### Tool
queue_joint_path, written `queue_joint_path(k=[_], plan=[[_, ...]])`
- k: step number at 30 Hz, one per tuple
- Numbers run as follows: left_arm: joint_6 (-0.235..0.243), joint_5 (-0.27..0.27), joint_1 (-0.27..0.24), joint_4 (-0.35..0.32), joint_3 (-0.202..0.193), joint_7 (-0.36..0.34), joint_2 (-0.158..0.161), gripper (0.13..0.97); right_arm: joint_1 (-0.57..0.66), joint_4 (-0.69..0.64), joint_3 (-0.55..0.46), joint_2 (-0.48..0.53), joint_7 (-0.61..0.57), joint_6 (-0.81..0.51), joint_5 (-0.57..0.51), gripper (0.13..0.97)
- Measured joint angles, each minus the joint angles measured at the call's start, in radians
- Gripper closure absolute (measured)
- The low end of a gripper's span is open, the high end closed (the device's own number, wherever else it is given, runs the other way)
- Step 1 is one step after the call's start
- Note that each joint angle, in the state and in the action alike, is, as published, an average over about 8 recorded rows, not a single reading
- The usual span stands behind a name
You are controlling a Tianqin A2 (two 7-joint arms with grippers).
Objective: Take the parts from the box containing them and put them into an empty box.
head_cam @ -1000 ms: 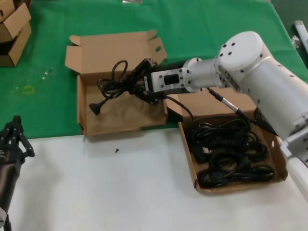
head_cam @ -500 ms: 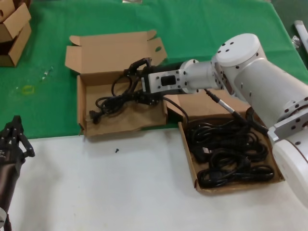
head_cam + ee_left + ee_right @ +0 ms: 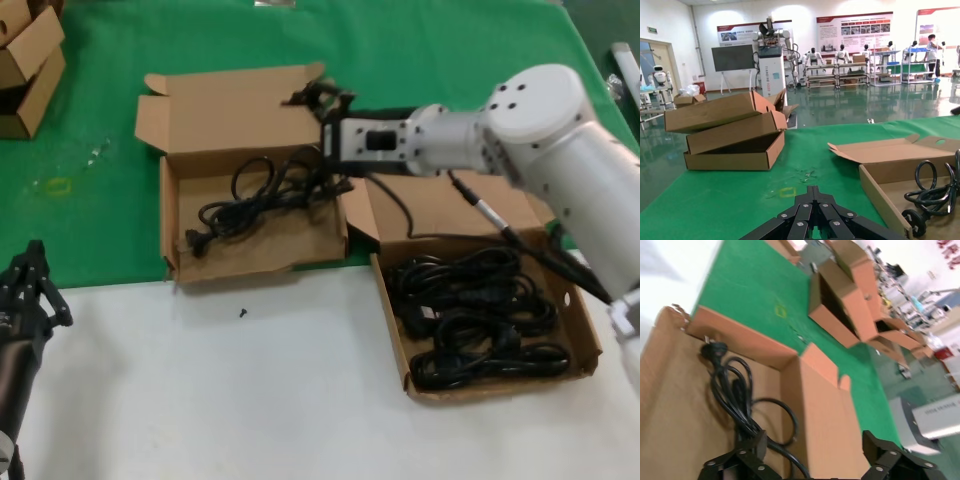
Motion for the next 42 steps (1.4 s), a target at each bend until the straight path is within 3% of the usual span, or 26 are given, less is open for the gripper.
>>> queue_joint_path(k=[2, 6, 12, 23, 27, 35, 39, 42], plan=[[0.0, 0.0, 0.0, 0.0, 0.0, 0.0, 0.0, 0.954, -0.019, 0.055, -0.002, 0.025, 0.045, 0.009, -0.01, 0.455], [0.0, 0.0, 0.0, 0.0, 0.0, 0.0, 0.0, 0.954, -0.065, 0.178, -0.01, 0.082, 0.138, 0.017, -0.035, 0.455], [0.0, 0.0, 0.0, 0.0, 0.0, 0.0, 0.0, 0.954, -0.128, 0.338, -0.02, 0.157, 0.241, 0.015, -0.07, 0.32], [0.0, 0.0, 0.0, 0.0, 0.0, 0.0, 0.0, 0.928, -0.168, 0.389, -0.011, 0.173, 0.27, 0.031, -0.066, 0.166], [0.0, 0.0, 0.0, 0.0, 0.0, 0.0, 0.0, 0.912, -0.209, 0.419, 0.007, 0.172, 0.287, 0.059, -0.049, 0.152], [0.0, 0.0, 0.0, 0.0, 0.0, 0.0, 0.0, 0.799, -0.311, 0.495, 0.052, 0.171, 0.329, 0.129, -0.006, 0.129], [0.0, 0.0, 0.0, 0.0, 0.0, 0.0, 0.0, 0.799, -0.366, 0.534, 0.076, 0.17, 0.352, 0.166, 0.017, 0.129], [0.0, 0.0, 0.0, 0.0, 0.0, 0.0, 0.0, 0.729, -0.407, 0.565, 0.094, 0.17, 0.368, 0.195, 0.034, 0.129]])
